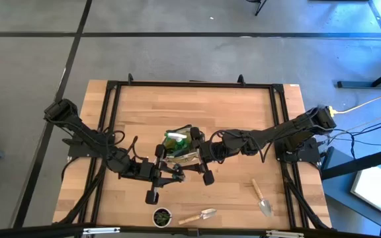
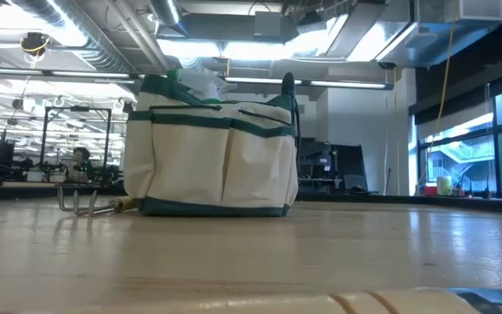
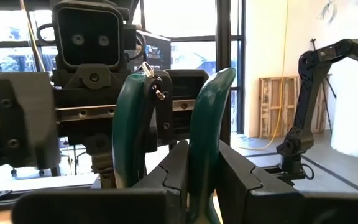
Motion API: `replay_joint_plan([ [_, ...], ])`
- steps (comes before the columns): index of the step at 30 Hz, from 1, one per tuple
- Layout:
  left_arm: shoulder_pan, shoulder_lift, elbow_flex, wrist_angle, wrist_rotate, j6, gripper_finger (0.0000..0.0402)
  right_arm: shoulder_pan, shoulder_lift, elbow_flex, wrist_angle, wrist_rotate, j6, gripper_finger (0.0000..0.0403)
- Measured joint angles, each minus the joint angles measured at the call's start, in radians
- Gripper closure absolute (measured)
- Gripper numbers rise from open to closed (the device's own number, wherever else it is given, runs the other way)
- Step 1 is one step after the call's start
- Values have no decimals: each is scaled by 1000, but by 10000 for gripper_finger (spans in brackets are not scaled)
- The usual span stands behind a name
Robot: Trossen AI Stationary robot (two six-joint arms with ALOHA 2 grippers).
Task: Pick & Place Garden tools in Gardening bag
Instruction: Put the shear scissors into the side pocket of the green gardening bag
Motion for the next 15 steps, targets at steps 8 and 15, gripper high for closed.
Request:
replay_joint_plan([
  [8, -7, 0, 0, -15, -40, 2, 358, 1, 0, 0, -16, 11, -18, 149],
  [15, -13, -7, 0, -36, -153, 13, 358, 1, -73, 0, -189, 166, -57, 145],
])
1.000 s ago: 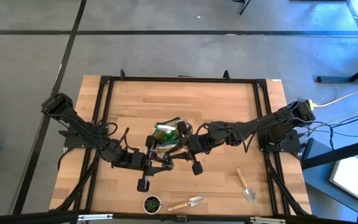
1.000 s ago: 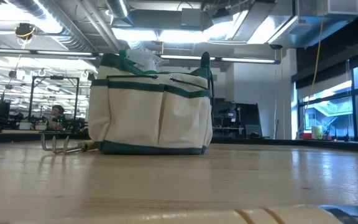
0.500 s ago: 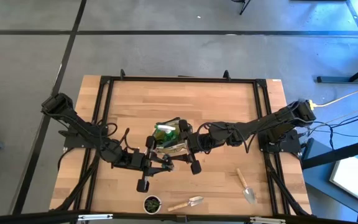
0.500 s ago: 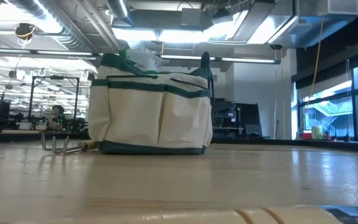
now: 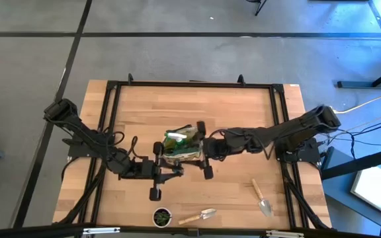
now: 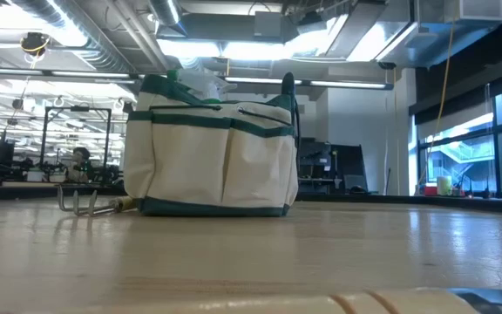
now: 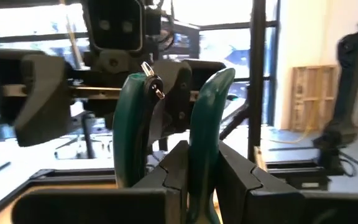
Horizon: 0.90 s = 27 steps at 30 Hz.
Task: Pick & Place Garden tools in Gardening bag
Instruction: Put the shear scissors into the side pocket of the green gardening bag
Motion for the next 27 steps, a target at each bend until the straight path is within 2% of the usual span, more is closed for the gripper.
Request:
replay_joint_plan([
  [4, -22, -2, 0, 0, -50, 46, 358, 9, -56, 0, -123, 104, 8, 144],
  [9, -38, -31, 0, -23, -90, 67, 358, 35, -85, 1, -197, 100, 15, 144],
  [11, -51, -59, 0, -84, -154, 49, 358, 43, -92, 1, -213, 100, 15, 144],
  [15, -68, -129, 0, -286, -300, -70, 358, 47, -105, 0, -268, 100, 8, 143],
  [22, -62, -188, 0, -599, -426, -365, 358, 47, -117, 1, -287, 100, 9, 143],
  [27, -42, -187, 0, -725, -479, -481, 358, 48, -144, 1, -329, 100, 16, 143],
])
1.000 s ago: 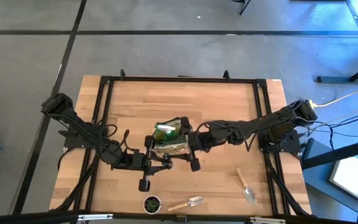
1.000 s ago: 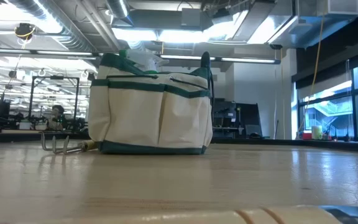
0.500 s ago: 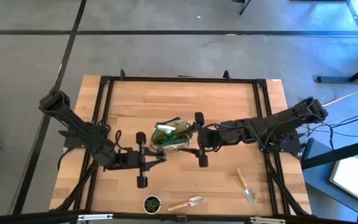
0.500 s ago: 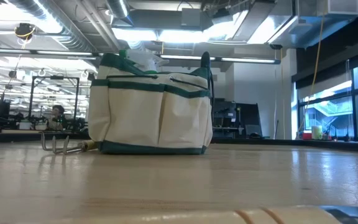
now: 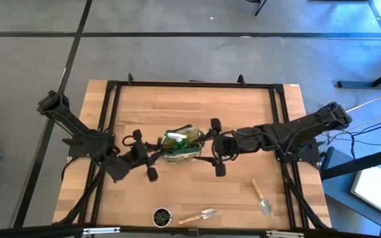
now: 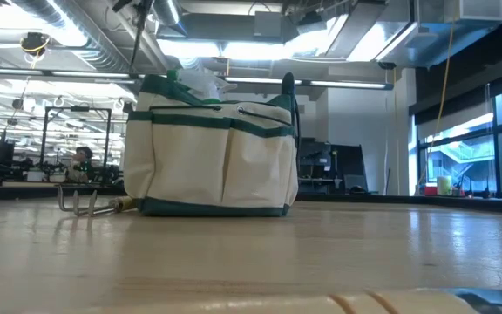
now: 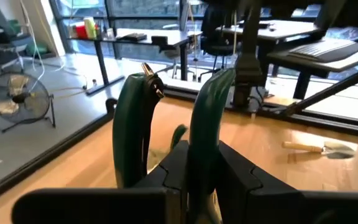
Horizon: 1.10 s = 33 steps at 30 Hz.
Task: Pick & Place Garden tools in Gardening bag
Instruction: Put the shear scissors into the side pocket of the green gardening bag
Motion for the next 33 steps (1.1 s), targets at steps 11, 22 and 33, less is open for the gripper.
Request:
replay_joint_plan([
  [11, -62, -12, 0, -203, -114, -184, 358, -64, -261, -337, 371, -172, -12, 143],
  [22, -95, -60, -74, -290, -163, -299, 358, -173, -446, -541, 557, -394, 8, 143],
  [33, -134, -409, -471, 52, -82, -140, 358, -173, -446, -541, 573, -396, 0, 143],
])
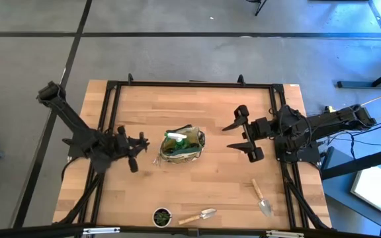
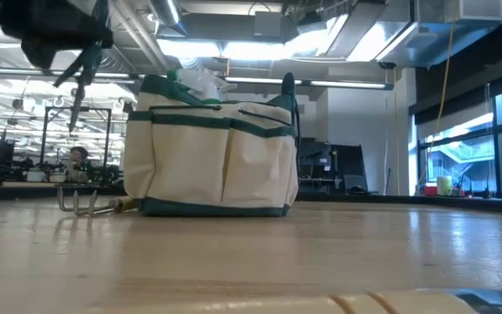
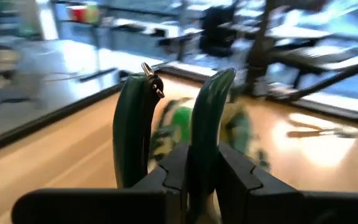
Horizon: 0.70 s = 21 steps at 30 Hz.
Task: Pick & Place Garden tools in Gardening bag
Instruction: Put the shear scissors into the side pocket of the green gardening bag
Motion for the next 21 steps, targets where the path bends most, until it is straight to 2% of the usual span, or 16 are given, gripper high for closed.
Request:
replay_joint_plan([
  [2, 6, -51, -85, 271, 88, 189, 358, 0, 0, 0, 0, 0, -1, 143],
  [4, 26, -64, -161, 567, 234, 387, 358, 0, 0, 0, 2, 0, -1, 143],
  [6, 44, -58, -204, 749, 329, 500, 358, 0, 0, 0, 2, 0, -2, 143],
  [10, 84, -45, -217, 735, 354, 531, 358, 0, 0, 0, -4, -1, -4, 143],
  [17, 222, -2, -203, 739, 513, 505, 358, 1, 4, 0, -17, -35, -2, 144],
  [21, 287, 44, -190, 746, 571, 488, 358, 1, 4, 0, -26, -35, 2, 144],
])
